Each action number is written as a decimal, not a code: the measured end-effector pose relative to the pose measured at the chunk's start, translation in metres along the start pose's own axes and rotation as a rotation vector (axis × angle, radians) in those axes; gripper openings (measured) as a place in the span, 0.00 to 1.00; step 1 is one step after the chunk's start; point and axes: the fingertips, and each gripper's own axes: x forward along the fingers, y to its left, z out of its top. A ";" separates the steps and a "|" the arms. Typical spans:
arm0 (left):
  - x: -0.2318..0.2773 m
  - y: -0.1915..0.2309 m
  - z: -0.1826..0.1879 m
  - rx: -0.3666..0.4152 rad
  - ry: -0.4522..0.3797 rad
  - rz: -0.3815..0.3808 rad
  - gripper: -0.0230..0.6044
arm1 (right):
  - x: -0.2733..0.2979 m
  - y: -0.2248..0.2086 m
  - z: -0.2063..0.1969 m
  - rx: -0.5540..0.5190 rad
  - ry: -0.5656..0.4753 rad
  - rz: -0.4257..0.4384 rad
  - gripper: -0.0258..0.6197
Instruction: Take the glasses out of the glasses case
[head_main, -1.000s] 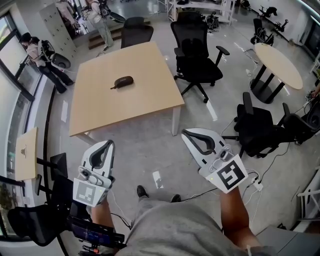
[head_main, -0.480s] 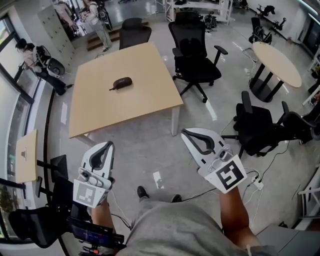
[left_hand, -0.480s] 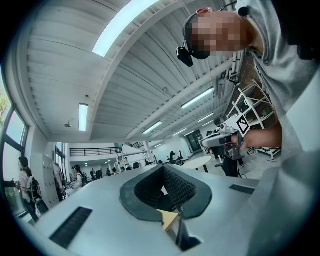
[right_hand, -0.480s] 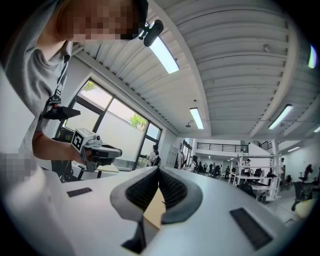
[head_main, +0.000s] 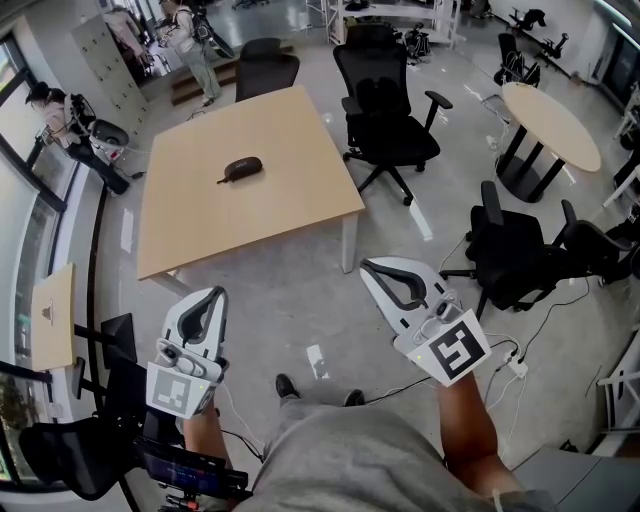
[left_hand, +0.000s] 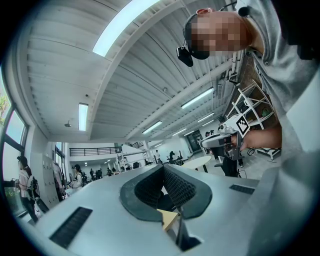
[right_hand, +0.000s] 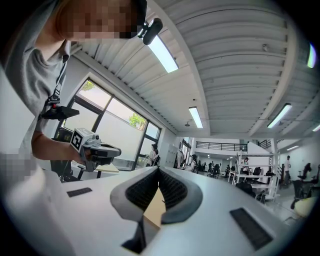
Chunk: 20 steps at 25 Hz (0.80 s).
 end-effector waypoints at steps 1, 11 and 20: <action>0.000 0.001 0.000 0.000 0.001 0.000 0.04 | 0.001 0.000 0.000 0.001 0.000 0.000 0.05; -0.007 0.013 -0.007 -0.007 0.000 -0.004 0.04 | 0.013 0.008 -0.003 0.000 0.011 -0.003 0.05; -0.024 0.063 -0.021 -0.030 -0.020 -0.023 0.04 | 0.064 0.032 0.001 -0.017 0.029 -0.018 0.05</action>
